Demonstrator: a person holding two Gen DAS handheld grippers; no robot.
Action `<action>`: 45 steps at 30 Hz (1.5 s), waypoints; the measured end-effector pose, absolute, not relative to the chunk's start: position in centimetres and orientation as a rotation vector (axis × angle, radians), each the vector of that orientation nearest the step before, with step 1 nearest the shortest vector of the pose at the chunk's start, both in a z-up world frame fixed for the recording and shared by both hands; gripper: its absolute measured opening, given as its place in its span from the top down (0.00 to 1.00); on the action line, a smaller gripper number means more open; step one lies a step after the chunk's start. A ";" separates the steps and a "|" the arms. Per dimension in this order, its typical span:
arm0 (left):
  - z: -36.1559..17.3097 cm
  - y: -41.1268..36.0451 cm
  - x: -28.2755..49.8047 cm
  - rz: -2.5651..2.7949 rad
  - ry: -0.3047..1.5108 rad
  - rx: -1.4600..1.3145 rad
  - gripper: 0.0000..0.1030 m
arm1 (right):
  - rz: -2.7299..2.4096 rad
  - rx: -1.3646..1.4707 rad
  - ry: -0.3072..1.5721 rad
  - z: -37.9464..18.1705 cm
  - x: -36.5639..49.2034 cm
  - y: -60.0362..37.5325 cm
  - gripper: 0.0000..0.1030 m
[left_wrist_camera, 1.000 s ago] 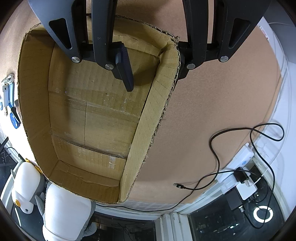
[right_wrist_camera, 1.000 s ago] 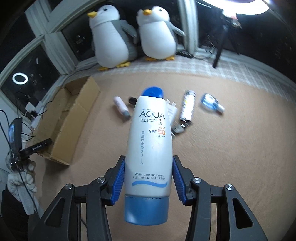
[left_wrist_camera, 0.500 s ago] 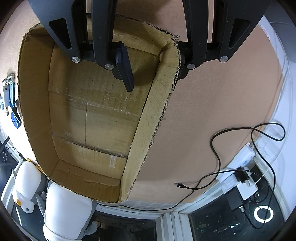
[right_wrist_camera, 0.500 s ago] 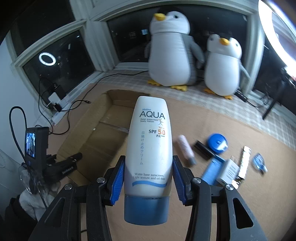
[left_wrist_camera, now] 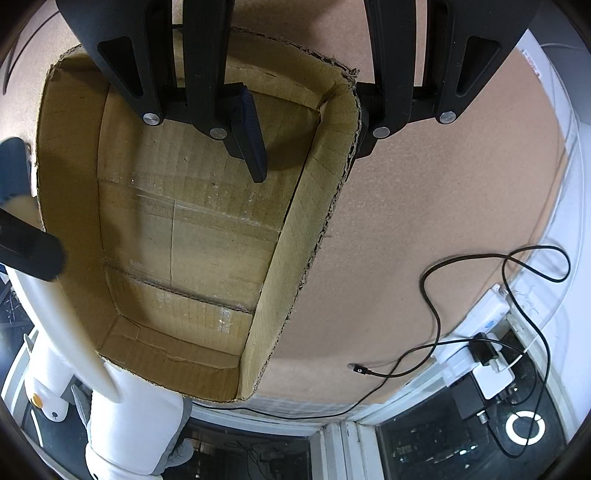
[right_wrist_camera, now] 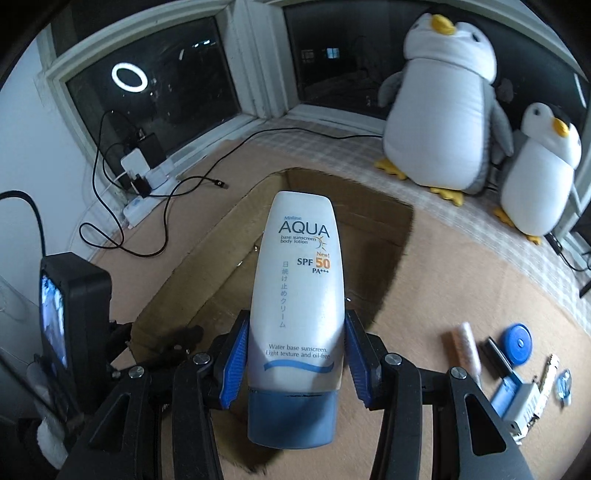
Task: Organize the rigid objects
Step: 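Lift the AQUA tube with the right tool and carry it into the box, then release the tube in the box, then grasp the pink-and-white tube with the right tool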
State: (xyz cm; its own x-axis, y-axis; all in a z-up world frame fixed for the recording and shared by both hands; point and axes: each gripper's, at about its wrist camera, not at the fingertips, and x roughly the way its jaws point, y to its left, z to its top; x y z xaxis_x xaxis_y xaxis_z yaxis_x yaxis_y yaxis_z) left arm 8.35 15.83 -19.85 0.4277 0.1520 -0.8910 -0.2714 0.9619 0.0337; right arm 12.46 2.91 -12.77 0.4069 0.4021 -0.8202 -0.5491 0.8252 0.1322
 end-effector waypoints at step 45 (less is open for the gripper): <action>-19.9 15.7 8.3 0.265 1.095 -0.121 0.65 | 0.466 -0.038 0.997 -13.2 15.2 -10.1 0.36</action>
State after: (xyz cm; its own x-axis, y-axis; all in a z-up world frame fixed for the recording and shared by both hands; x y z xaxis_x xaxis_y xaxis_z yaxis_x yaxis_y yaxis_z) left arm 8.28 15.75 -19.85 0.4300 0.1527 -0.8898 -0.2712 0.9619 0.0340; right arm 15.17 -10.05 -13.20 0.4527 0.3606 -0.8155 -0.3945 0.9012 0.1795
